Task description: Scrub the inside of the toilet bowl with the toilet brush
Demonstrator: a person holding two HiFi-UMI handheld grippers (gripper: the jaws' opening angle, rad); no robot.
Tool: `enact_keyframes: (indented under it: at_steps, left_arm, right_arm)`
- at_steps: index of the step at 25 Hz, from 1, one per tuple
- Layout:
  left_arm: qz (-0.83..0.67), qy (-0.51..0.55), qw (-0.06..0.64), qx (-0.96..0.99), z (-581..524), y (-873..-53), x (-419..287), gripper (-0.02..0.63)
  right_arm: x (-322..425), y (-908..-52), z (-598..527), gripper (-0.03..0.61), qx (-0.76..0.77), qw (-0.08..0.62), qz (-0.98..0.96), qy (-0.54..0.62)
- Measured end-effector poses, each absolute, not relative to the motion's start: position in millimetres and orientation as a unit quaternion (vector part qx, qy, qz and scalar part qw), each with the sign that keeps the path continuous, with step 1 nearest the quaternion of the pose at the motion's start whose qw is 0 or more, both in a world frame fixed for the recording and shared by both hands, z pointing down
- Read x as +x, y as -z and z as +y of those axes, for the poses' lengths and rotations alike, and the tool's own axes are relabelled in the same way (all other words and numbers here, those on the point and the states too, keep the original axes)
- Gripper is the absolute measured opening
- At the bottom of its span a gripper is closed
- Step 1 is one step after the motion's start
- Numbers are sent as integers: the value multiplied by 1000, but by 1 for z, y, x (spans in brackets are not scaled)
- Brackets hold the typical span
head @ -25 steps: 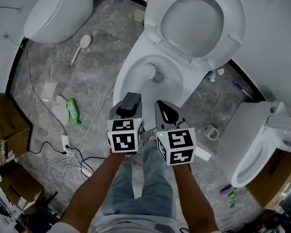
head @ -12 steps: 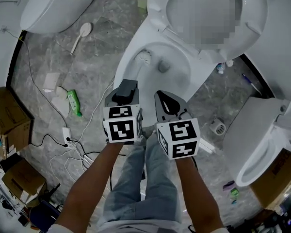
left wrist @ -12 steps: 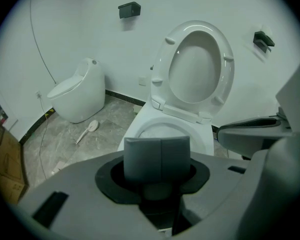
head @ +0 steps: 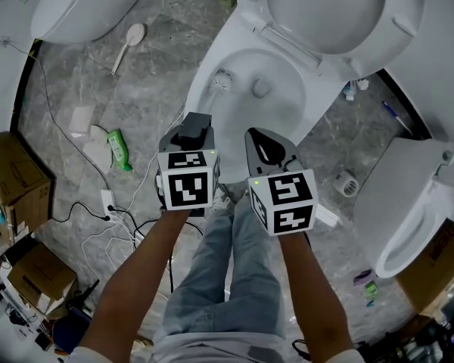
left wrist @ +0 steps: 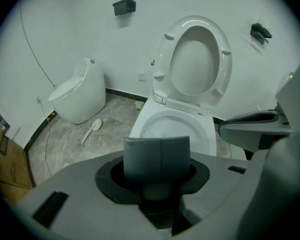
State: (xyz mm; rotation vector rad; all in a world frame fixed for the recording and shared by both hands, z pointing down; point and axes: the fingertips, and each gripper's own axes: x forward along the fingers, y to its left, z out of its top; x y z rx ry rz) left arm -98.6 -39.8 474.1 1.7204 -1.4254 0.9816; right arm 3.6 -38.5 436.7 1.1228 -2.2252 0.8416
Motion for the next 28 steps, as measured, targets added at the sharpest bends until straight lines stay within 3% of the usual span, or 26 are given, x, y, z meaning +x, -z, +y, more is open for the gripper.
enact_keyframes:
  at_steps: [28]
  left_arm:
    - [-494,-443,375,648,62,-458,-120,156]
  right_arm:
    - [-13,-393,8,-2,429,266,-807,-305]
